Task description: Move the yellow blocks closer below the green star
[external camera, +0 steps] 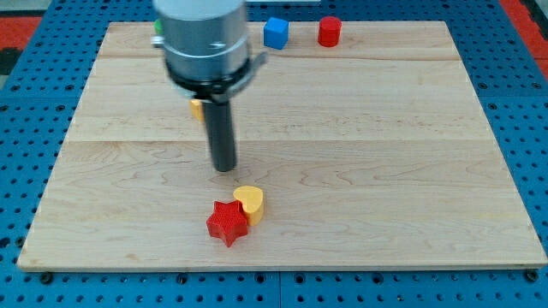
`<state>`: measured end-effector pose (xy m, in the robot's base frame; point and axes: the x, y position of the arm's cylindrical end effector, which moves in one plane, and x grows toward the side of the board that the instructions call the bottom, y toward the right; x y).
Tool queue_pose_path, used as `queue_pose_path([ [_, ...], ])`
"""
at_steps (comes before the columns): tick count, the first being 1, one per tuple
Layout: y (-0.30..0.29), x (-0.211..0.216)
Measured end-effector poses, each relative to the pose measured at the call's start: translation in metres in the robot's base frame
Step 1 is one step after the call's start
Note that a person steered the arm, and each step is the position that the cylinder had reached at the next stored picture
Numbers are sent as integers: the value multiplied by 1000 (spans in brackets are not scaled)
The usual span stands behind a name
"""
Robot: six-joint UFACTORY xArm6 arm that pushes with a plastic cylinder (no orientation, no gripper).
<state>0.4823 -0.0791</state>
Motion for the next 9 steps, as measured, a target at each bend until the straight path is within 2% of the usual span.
queue_pose_path([
  [1, 7, -12],
  [2, -2, -45],
  [3, -28, -42],
  [4, -47, -81],
  [6, -16, -114],
  [7, 10, -45],
  [8, 98, 27],
  [9, 150, 83],
])
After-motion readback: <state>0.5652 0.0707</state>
